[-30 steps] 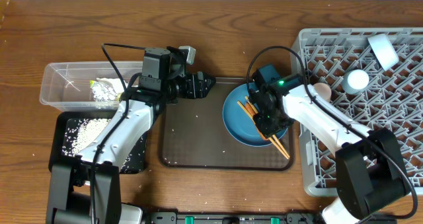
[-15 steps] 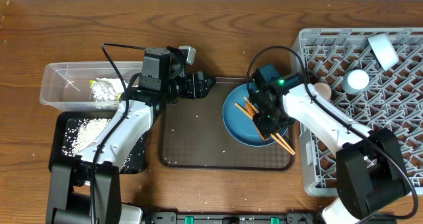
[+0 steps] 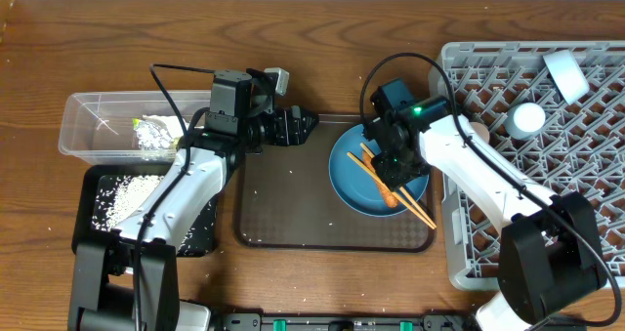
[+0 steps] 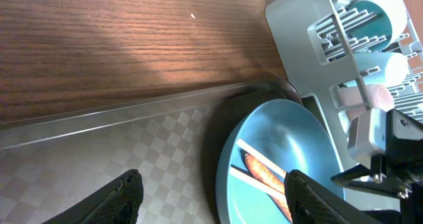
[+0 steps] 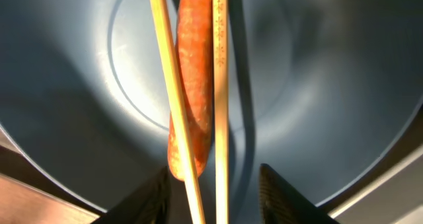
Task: Sort waste into correct bins and load items into the dishwasher rack
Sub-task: 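Lower the right gripper and pinch one wooden chopstick, then lift the chopstick and carry it right to the grey rack, then insert the chopstick upright into the rack and release it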
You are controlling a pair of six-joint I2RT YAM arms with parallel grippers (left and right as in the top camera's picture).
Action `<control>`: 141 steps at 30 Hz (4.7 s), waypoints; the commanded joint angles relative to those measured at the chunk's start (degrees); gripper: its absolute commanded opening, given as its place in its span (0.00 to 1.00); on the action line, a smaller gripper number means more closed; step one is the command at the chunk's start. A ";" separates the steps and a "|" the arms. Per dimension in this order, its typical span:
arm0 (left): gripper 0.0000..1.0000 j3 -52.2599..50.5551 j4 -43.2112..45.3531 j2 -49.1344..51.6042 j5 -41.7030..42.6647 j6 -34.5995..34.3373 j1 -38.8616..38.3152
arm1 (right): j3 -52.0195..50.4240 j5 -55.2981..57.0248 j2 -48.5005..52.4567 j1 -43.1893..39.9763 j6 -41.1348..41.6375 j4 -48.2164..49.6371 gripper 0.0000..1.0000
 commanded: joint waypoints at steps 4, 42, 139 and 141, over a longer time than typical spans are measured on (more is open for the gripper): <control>0.72 -0.17 -0.09 0.22 -0.50 0.07 -0.02 | -2.21 0.63 -0.07 -1.14 -1.64 1.77 0.41; 0.72 -0.17 -0.11 0.22 -0.50 0.04 -0.02 | -6.27 0.35 -0.07 -1.25 -2.25 4.55 0.28; 0.72 -0.20 -1.42 0.22 -9.73 0.11 0.00 | -6.99 9.22 -31.56 -35.41 -1.01 -3.26 0.01; 0.72 -0.17 -1.27 0.20 -9.70 0.11 -0.02 | -6.99 10.47 -31.01 -35.41 -1.03 -2.78 0.01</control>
